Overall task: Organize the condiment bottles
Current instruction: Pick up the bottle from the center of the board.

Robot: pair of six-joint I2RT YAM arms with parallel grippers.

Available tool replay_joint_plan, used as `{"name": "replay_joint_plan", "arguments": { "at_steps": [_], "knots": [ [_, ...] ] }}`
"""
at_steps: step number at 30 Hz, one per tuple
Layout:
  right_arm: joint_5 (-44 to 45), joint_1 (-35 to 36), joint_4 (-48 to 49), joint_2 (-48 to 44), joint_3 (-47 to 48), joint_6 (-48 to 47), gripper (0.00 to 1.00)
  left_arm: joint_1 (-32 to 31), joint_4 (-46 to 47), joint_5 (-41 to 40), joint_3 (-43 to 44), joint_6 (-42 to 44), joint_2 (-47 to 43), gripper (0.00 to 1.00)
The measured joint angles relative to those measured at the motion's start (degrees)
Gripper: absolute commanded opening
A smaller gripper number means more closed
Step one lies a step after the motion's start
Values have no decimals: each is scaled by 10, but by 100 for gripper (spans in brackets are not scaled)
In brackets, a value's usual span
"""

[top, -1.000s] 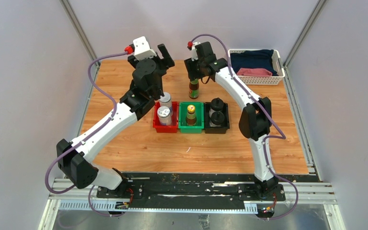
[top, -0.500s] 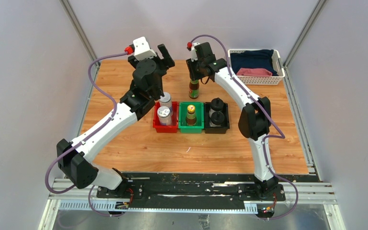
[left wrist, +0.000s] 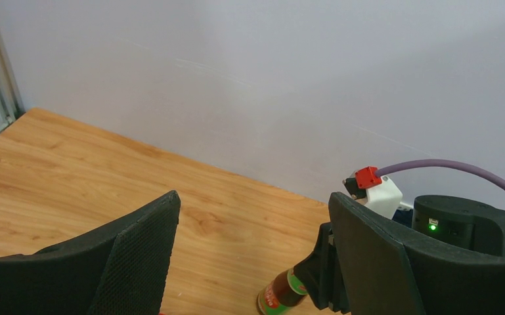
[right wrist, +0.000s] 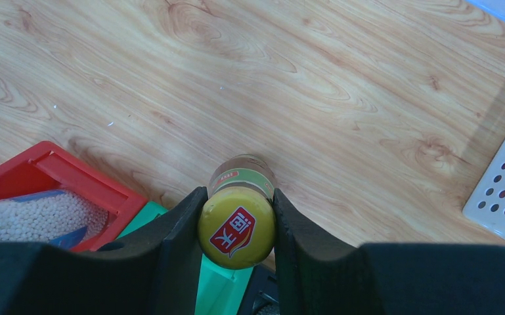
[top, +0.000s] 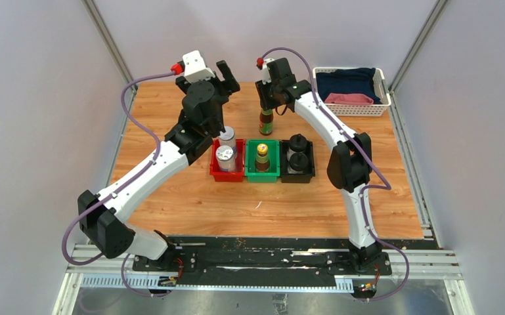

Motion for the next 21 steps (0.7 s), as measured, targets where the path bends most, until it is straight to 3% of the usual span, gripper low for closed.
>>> {"name": "replay_joint_plan", "arguments": {
  "at_steps": [21],
  "knots": [
    [-3, 0, -3, 0, 4, -6, 0, 0, 0, 0, 0, 1, 0, 87]
  ]
}}
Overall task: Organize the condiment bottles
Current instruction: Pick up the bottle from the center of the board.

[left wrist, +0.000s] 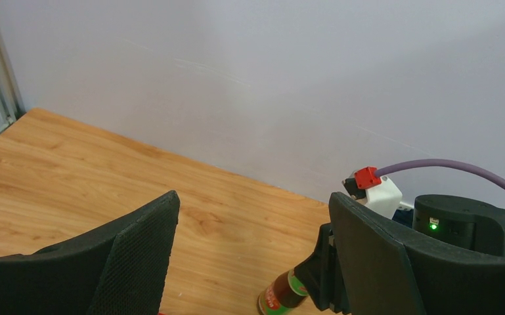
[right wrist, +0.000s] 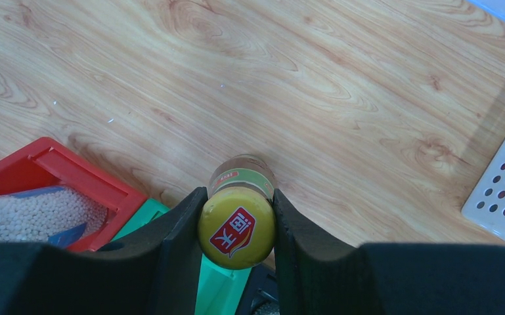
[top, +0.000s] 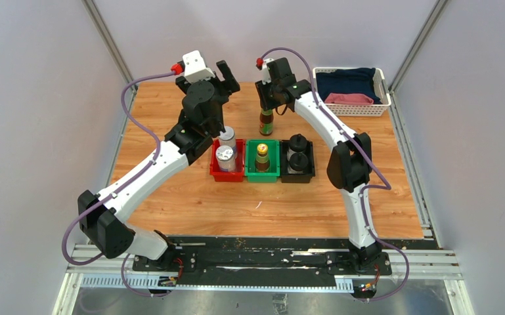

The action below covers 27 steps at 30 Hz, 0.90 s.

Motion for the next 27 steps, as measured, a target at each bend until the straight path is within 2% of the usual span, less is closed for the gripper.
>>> {"name": "replay_joint_plan", "arguments": {
  "at_steps": [27],
  "knots": [
    [-3, 0, -24, 0, 11, -20, 0, 0, 0, -1, 0, 6, 0, 87]
  ]
}}
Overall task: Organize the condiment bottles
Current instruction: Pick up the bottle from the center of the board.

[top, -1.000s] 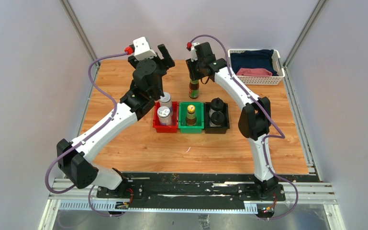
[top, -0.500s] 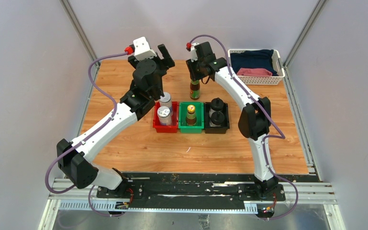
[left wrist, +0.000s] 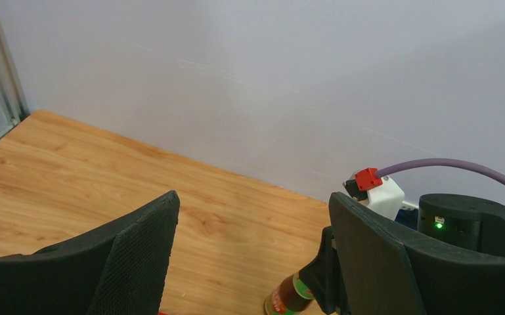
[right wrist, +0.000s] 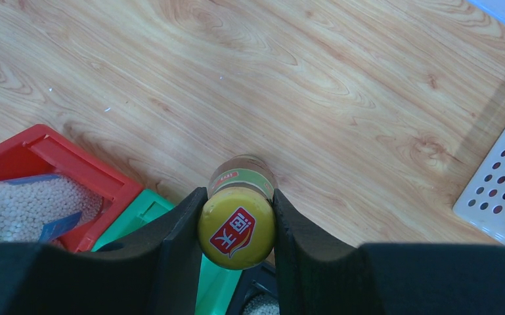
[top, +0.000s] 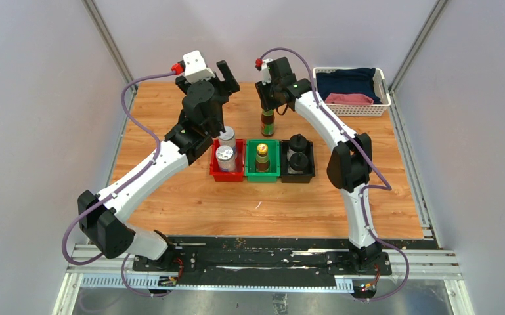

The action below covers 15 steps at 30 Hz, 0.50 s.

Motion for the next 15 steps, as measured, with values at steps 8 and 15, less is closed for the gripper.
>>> {"name": "replay_joint_plan", "arguments": {
  "at_steps": [8, 15],
  "knots": [
    [-1, 0, 0, 0, 0, 0, 0, 0, 0, -3, 0, 2, 0, 87],
    [-5, 0, 1, 0, 0, 0, 0, 0, 0, -4, 0, 6, 0, 87]
  ]
}}
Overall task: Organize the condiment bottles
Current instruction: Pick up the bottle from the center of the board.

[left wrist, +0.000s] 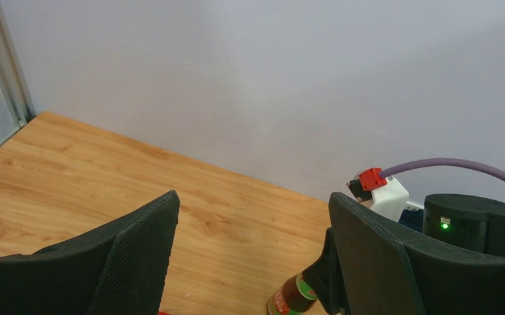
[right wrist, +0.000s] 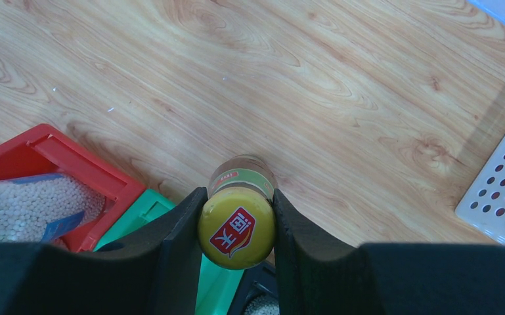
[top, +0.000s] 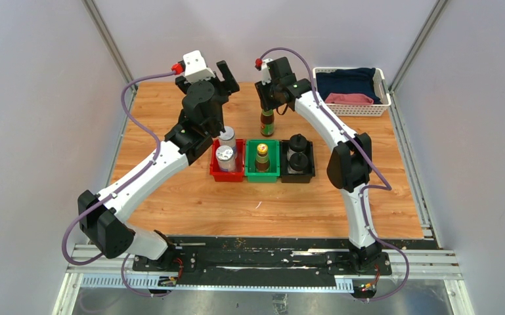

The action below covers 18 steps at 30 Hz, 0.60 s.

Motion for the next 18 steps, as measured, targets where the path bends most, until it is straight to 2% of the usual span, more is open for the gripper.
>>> {"name": "replay_joint_plan", "arguments": {
  "at_steps": [18],
  "knots": [
    [-4, 7, 2, -24, 0, -9, 0, 0, 0, -4, 0, 4, 0, 87]
  ]
}}
